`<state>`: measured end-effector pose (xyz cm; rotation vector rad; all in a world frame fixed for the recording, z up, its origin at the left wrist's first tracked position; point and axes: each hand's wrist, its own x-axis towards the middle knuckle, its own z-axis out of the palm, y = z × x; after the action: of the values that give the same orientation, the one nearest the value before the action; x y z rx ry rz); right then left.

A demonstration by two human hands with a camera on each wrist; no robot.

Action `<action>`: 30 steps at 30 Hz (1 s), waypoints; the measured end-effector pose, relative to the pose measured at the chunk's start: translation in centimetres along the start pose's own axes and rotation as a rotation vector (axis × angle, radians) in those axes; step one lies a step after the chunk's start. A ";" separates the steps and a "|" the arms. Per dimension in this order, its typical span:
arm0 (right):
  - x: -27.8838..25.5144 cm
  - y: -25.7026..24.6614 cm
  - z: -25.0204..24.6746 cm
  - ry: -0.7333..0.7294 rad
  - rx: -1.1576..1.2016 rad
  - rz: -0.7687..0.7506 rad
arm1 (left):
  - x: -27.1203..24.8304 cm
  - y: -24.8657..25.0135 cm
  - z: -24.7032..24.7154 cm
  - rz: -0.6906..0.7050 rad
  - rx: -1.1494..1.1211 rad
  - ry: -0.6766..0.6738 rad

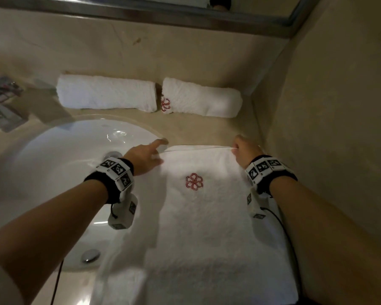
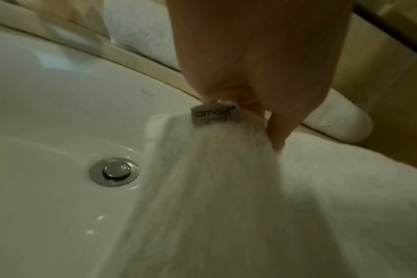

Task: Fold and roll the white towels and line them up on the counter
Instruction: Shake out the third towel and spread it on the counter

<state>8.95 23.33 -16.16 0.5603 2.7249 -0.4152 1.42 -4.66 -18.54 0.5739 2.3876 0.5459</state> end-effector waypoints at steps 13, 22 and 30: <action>-0.8 1.2 -0.8 -0.032 0.033 0.032 | 0.0 -4.7 0.7 -0.022 -0.161 -0.009; 1.1 0.7 -1.0 -0.001 -0.079 0.023 | 1.9 -4.8 1.8 -0.079 -0.469 0.102; 1.5 1.7 -0.1 -0.007 -0.081 0.052 | 3.5 -4.0 3.9 -0.117 -0.625 0.099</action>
<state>8.28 25.34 -16.95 0.6057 2.7005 -0.2922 0.38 -5.16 -25.03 0.1292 2.1503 1.2208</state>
